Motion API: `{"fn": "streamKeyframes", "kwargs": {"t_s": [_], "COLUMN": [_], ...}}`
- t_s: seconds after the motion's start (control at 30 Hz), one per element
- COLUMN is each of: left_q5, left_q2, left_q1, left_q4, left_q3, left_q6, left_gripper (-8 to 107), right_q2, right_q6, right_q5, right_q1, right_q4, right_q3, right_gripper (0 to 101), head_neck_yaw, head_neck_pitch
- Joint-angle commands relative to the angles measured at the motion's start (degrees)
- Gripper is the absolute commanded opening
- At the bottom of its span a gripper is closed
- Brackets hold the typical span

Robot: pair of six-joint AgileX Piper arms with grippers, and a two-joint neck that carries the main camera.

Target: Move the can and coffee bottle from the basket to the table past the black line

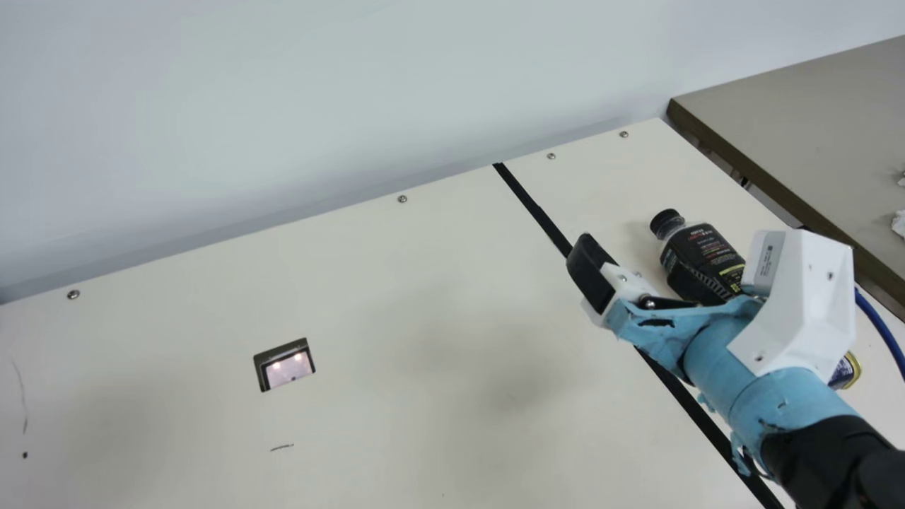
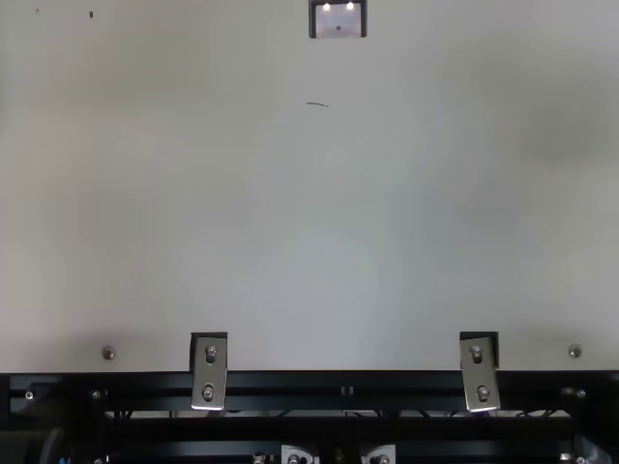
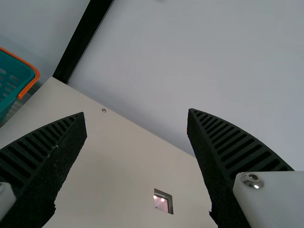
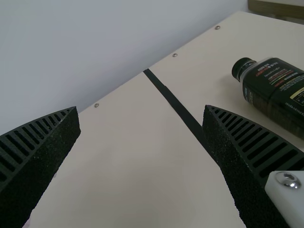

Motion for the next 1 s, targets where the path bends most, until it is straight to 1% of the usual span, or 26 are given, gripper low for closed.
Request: {"fn": "streamKeyframes", "kwargs": {"t_s": [0.0, 0.07, 0.13, 0.27, 0.37, 0.53, 0.63, 0.73, 0.8, 0.87, 0.97], "left_q5": [0.0, 0.0, 0.0, 0.0, 0.0, 0.0, 0.0, 0.0, 0.0, 0.0, 0.0], "left_q2": [0.0, 0.0, 0.0, 0.0, 0.0, 0.0, 0.0, 0.0, 0.0, 0.0, 0.0], "left_q1": [0.0, 0.0, 0.0, 0.0, 0.0, 0.0, 0.0, 0.0, 0.0, 0.0, 0.0], "left_q4": [0.0, 0.0, 0.0, 0.0, 0.0, 0.0, 0.0, 0.0, 0.0, 0.0, 0.0], "left_q3": [0.0, 0.0, 0.0, 0.0, 0.0, 0.0, 0.0, 0.0, 0.0, 0.0, 0.0], "left_q6": [0.0, 0.0, 0.0, 0.0, 0.0, 0.0, 0.0, 0.0, 0.0, 0.0, 0.0], "left_gripper": [90, 90, 90, 90, 90, 90, 90, 90, 90, 90, 90], "right_q2": [0.83, 1.92, 3.79, 9.27, 14.67, 25.76, 31.94, 36.74, 38.76, 39.98, 40.55], "right_q6": [3.58, 5.93, 9.38, 17.11, 23.08, 32.98, 37.66, 40.36, 40.52, 39.49, 36.36], "right_q5": [-0.14, -0.08, 0.18, 0.52, 0.38, -1.05, -1.2, -0.11, 1.57, 3.63, 7.93], "right_q1": [0.55, 0.8, 0.71, 0.27, -0.14, -0.6, -1.48, -2.75, -3.63, -4.52, -5.89], "right_q4": [-2.18, -4.08, -7.21, -14.07, -19.57, -28.7, -31.53, -31.55, -29.64, -26.52, -19.13], "right_q3": [-0.22, -0.88, -2.15, -6.56, -10.84, -18.77, -23.01, -26.12, -27.44, -28.01, -27.53], "right_gripper": [101, 101, 101, 101, 101, 101, 101, 101, 101, 101, 101], "head_neck_yaw": [0.34, 0.34, 0.34, 0.34, 0.34, 0.34, 0.34, 0.34, 0.34, 0.34, 0.34], "head_neck_pitch": [-1.56, -1.56, -1.56, -1.56, -1.56, -1.56, -1.56, -1.56, -1.56, -1.56, -1.56]}}
